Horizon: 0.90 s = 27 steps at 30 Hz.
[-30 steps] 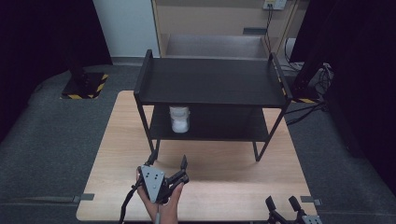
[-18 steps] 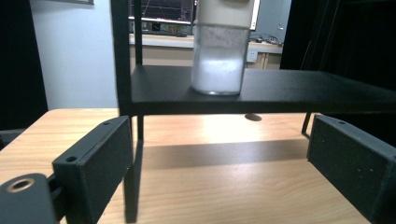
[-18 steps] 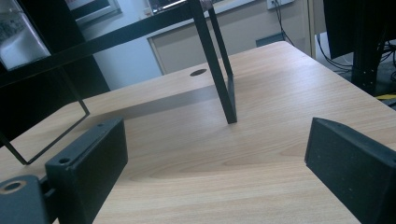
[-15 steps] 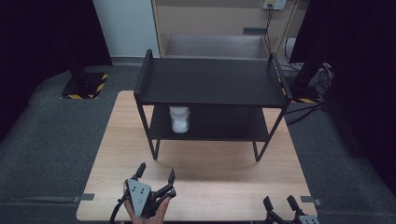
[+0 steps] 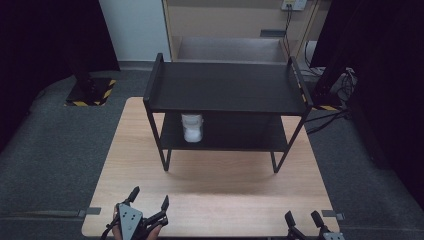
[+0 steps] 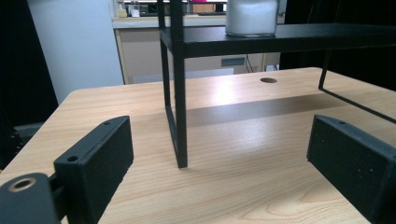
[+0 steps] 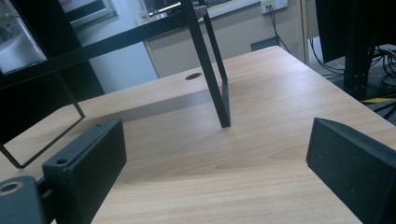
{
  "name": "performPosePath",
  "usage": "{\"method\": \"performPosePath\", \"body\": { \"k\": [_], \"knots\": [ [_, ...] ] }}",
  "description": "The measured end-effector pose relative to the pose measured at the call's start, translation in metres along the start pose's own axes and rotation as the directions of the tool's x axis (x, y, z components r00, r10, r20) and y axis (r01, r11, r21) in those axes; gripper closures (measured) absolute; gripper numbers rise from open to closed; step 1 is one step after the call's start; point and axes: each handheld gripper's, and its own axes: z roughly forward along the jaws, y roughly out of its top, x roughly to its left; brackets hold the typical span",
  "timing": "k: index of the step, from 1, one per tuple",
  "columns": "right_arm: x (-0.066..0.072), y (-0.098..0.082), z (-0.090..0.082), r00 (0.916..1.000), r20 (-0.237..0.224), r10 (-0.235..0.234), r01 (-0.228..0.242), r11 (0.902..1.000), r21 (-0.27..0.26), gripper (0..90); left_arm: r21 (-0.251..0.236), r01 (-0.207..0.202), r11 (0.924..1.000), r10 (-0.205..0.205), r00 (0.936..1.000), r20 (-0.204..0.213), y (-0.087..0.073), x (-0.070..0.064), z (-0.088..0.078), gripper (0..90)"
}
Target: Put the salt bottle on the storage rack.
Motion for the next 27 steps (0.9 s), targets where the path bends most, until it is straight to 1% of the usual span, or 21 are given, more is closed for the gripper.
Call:
{"method": "performPosePath", "body": {
  "k": [3,5,9,14,20,27],
  "knots": [
    [0.0,0.001,0.0,1.0,-0.002,-0.003,0.003,1.0,0.001,4.9,0.002,0.002,1.0,-0.002,0.9998,-0.017,-0.002,0.004,-0.004,6.1],
    [0.0,0.002,0.0,1.0,-0.003,-0.004,0.004,1.0,-0.001,4.9,0.002,0.02,0.9998,-0.02,0.9994,-0.027,-0.004,0.008,-0.005,6.1],
    [-0.001,0.002,0.001,1.0,-0.001,-0.004,0.004,1.0,-0.001,4.8,0.007,0.031,0.9995,-0.031,0.9983,-0.05,-0.005,0.015,-0.004,6.1],
    [-0.001,0.001,0.003,1.0,-0.003,-0.003,0.003,1.0,0.006,4.9,0.015,0.043,0.999,-0.042,0.9975,-0.057,-0.003,0.022,-0.004,6.1],
    [0.001,-0.001,0.007,1.0,-0.004,-0.005,0.005,0.9999,0.013,4.9,0.002,0.081,0.9967,-0.08,0.9933,-0.083,-0.003,0.023,-0.007,6.1],
    [0.002,-0.001,0.009,0.9999,-0.012,-0.01,0.01,0.9997,0.021,4.9,0.006,0.091,0.9958,-0.09,0.993,-0.077,-0.002,0.024,-0.008,6.1]
  ]
}}
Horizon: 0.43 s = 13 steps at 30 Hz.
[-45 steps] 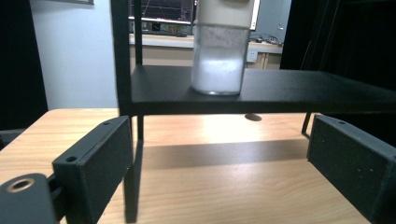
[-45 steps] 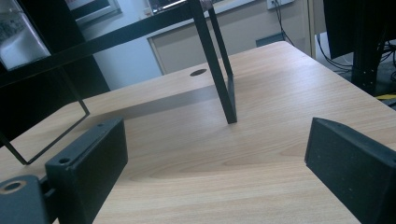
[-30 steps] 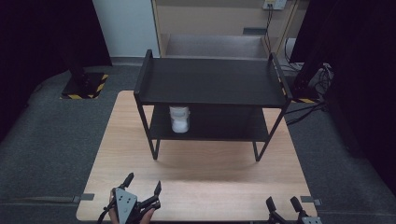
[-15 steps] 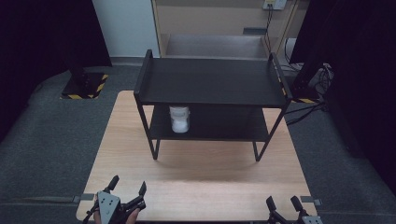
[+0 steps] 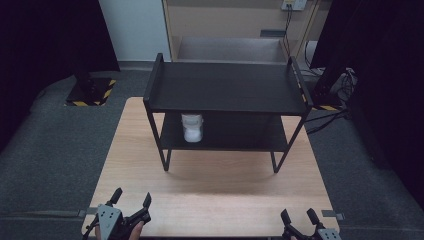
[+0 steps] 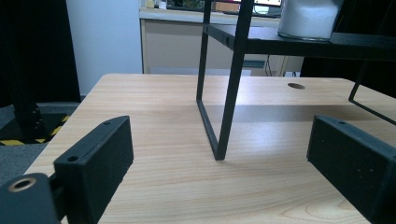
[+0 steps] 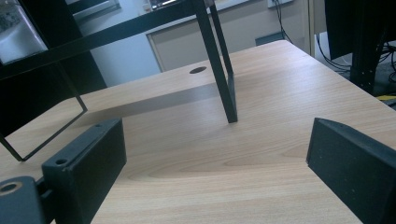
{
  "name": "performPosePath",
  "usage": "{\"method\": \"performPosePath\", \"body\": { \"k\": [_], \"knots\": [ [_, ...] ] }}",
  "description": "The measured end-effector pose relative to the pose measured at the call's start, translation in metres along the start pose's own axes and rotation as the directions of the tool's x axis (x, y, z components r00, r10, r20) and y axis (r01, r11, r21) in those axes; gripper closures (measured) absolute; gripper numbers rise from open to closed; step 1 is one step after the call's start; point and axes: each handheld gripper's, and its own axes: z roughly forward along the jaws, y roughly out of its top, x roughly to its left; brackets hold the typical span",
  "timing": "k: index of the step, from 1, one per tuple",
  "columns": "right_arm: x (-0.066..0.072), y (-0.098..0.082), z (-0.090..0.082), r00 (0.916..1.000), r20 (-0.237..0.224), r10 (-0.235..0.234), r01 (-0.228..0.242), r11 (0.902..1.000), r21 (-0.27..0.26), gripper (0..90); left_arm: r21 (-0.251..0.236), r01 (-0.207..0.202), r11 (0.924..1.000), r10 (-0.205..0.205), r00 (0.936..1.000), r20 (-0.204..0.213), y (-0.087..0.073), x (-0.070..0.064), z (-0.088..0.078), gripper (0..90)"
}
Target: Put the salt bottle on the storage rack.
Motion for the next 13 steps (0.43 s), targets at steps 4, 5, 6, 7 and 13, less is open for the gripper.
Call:
{"method": "performPosePath", "body": {
  "k": [4,5,6,7,13],
  "knots": [
    [-0.001,-0.0013,-0.0007,1.0,0.002,0.004,-0.004,1.0,0.001,4.9,0.003,-0.002,1.0,0.002,1.0,-0.003,-0.0003,0.0004,-0.0003,6.1],
    [-0.0012,-0.0017,-0.0008,1.0,0.002,0.005,-0.005,1.0,0.003,4.9,0.003,-0.001,1.0,0.001,1.0,-0.004,-0.0003,0.0007,-0.0003,6.1],
    [-0.0014,-0.0022,-0.0009,1.0,0.003,0.005,-0.005,1.0,0.004,4.9,0.001,-0.002,1.0,0.002,1.0,-0.007,-0.0005,0.0005,-0.0003,6.1],
    [-0.0017,-0.0029,-0.0009,1.0,0.002,0.009,-0.009,0.9999,0.006,4.8,0.002,-0.003,1.0,0.003,1.0,-0.008,-0.0003,0.0005,-0.0001,6.1],
    [-0.0016,-0.0049,-0.0047,0.9999,0.006,0.013,-0.013,0.9999,-0.005,3.7,-0.011,-0.009,0.9999,0.009,1.0,0.001,0.0021,0.0003,-0.0033,5.7]
  ]
}}
